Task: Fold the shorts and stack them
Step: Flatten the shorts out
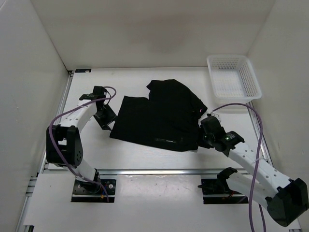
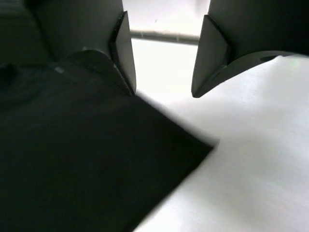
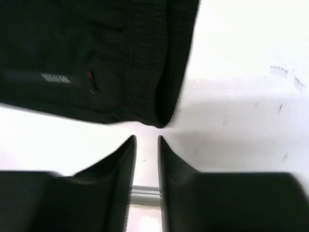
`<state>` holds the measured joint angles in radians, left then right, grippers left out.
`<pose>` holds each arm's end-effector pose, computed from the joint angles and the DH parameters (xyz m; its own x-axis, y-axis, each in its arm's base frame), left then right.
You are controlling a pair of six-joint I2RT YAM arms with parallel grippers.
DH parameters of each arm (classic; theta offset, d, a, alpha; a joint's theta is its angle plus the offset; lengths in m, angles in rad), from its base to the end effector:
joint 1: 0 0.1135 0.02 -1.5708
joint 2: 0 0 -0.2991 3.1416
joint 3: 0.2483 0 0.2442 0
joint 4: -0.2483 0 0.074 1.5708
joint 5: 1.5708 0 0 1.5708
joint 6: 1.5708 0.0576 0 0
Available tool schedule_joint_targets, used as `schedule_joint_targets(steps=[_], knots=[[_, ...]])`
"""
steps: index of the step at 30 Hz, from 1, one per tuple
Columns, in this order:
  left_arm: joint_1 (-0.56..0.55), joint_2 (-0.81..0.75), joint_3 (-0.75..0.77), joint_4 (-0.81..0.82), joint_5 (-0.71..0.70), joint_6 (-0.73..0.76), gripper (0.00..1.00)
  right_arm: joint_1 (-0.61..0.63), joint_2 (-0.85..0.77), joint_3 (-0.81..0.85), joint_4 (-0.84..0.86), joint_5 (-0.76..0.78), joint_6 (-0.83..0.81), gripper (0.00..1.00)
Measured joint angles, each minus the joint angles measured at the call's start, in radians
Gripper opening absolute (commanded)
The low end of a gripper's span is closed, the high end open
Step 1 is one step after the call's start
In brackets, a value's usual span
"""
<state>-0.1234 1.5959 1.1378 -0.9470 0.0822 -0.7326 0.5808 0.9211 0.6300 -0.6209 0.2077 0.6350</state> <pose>0.2853 -0.0401 0.2320 -0.8187 -0.5701 -0.0685 -0.5534 0.8153 -0.1705 0.1427 0.0794 0.2381 -0.7881 0.1771 -0.5896 0.0449 0.9717 0.2319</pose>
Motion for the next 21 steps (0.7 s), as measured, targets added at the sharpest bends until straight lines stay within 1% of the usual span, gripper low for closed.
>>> schedule_joint_targets(steps=[2, 4, 5, 6, 7, 8, 9, 10, 11, 13, 16, 18, 21], knots=[[0.002, -0.021, 0.001, 0.018, -0.011, -0.001, 0.56, -0.004, -0.018, 0.008, -0.02, 0.005, 0.093, 0.22], [0.002, -0.044, 0.002, 0.025, -0.017, 0.0, 0.56, -0.007, 0.0, 0.038, -0.037, -0.015, 0.179, 0.32], [0.002, -0.052, 0.002, 0.029, -0.019, 0.0, 0.57, -0.009, 0.033, 0.06, -0.042, -0.032, 0.22, 0.35], [0.002, -0.055, 0.002, 0.032, -0.021, -0.001, 0.59, -0.011, 0.068, 0.081, -0.044, -0.052, 0.256, 0.48], [0.002, -0.055, 0.002, 0.034, -0.022, -0.001, 0.61, -0.013, 0.108, 0.099, -0.043, -0.077, 0.293, 0.5], [0.002, -0.053, -0.002, 0.037, -0.023, -0.002, 0.64, -0.016, 0.151, 0.11, -0.041, -0.106, 0.326, 0.58], [0.002, -0.053, -0.011, 0.043, -0.023, -0.002, 0.71, -0.02, 0.19, 0.113, -0.04, -0.137, 0.359, 0.66], [0.002, -0.053, -0.023, 0.044, -0.023, 0.0, 0.74, -0.023, 0.213, 0.106, -0.038, -0.164, 0.389, 0.69], [0.002, -0.052, -0.039, 0.046, -0.023, -0.004, 0.87, -0.029, 0.222, 0.092, -0.035, -0.188, 0.415, 0.7], [0.002, -0.047, -0.08, 0.053, -0.019, -0.005, 0.92, -0.051, 0.222, 0.055, -0.032, -0.245, 0.465, 0.71], [0.002, -0.015, -0.122, 0.061, -0.006, -0.01, 0.92, -0.092, 0.22, 0.018, -0.033, -0.291, 0.521, 0.73], [0.002, 0.029, -0.13, 0.071, 0.001, -0.009, 0.92, -0.115, 0.218, 0.003, -0.026, -0.303, 0.546, 0.73], [0.002, 0.106, -0.13, 0.101, 0.008, -0.009, 0.86, -0.141, 0.219, -0.025, 0.007, -0.314, 0.57, 0.72]])
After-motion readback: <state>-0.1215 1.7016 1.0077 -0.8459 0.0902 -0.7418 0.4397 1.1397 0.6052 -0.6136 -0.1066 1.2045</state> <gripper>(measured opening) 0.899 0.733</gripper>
